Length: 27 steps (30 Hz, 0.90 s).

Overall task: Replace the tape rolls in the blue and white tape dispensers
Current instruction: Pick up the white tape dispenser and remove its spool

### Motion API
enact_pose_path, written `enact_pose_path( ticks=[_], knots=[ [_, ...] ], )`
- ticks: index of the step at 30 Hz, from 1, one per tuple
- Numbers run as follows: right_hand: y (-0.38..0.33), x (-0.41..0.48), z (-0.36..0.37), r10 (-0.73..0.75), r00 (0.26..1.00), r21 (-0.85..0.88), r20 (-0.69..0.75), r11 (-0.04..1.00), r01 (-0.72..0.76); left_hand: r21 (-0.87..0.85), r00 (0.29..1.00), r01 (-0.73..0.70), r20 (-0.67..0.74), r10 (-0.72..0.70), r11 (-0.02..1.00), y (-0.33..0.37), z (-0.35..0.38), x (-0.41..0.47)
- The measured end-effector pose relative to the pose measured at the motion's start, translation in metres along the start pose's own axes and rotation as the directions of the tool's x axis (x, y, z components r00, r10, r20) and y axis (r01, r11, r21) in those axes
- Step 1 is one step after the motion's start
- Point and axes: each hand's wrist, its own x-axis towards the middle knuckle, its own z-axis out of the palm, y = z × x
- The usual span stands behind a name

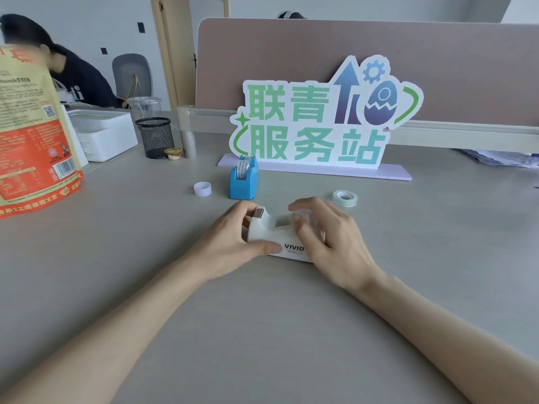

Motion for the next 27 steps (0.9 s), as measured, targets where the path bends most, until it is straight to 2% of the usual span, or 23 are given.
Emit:
enact_pose_path(
  ticks=[4, 7, 9, 12, 14, 17, 19, 23, 27],
  knots=[
    [0.006, 0.003, -0.001, 0.149, 0.981, 0.152, -0.125, 0.980, -0.129, 0.026, 0.999, 0.033, -0.013, -0.033, 0.999, 0.002, 0.005, 0.004],
    [0.007, 0.004, -0.004, 0.160, 0.955, 0.186, -0.249, 0.976, -0.115, 0.101, 0.998, 0.056, -0.047, -0.052, 0.993, 0.004, 0.009, 0.009],
    [0.005, 0.002, -0.005, 0.134, 0.951, 0.179, -0.278, 0.980, -0.086, 0.149, 0.996, 0.050, -0.076, -0.039, 0.988, 0.004, 0.012, 0.013],
    [0.000, -0.001, -0.004, 0.083, 0.978, 0.207, -0.193, 0.977, -0.042, 0.257, 0.994, 0.017, -0.109, 0.012, 0.966, 0.004, 0.014, 0.013],
    [-0.001, -0.002, -0.003, 0.075, 0.992, 0.267, -0.103, 0.963, -0.045, 0.335, 0.981, -0.080, -0.143, 0.134, 0.939, 0.001, 0.014, 0.009],
    [0.002, -0.001, -0.004, 0.106, 0.993, 0.306, -0.054, 0.948, -0.084, 0.471, 0.893, -0.282, -0.188, 0.408, 0.836, 0.005, 0.012, -0.003],
    [0.003, -0.001, -0.003, 0.100, 0.994, 0.311, -0.046, 0.947, -0.081, 0.469, 0.850, -0.357, -0.194, 0.489, 0.807, 0.014, 0.012, -0.011],
    [0.004, -0.002, -0.001, 0.063, 0.997, 0.282, -0.039, 0.958, -0.050, 0.325, 0.908, -0.320, -0.162, 0.386, 0.890, 0.025, 0.016, -0.019],
    [0.005, -0.004, 0.000, 0.045, 0.999, 0.248, -0.013, 0.968, -0.040, 0.267, 0.941, -0.276, -0.120, 0.316, 0.923, 0.026, 0.017, -0.015]
  ],
)
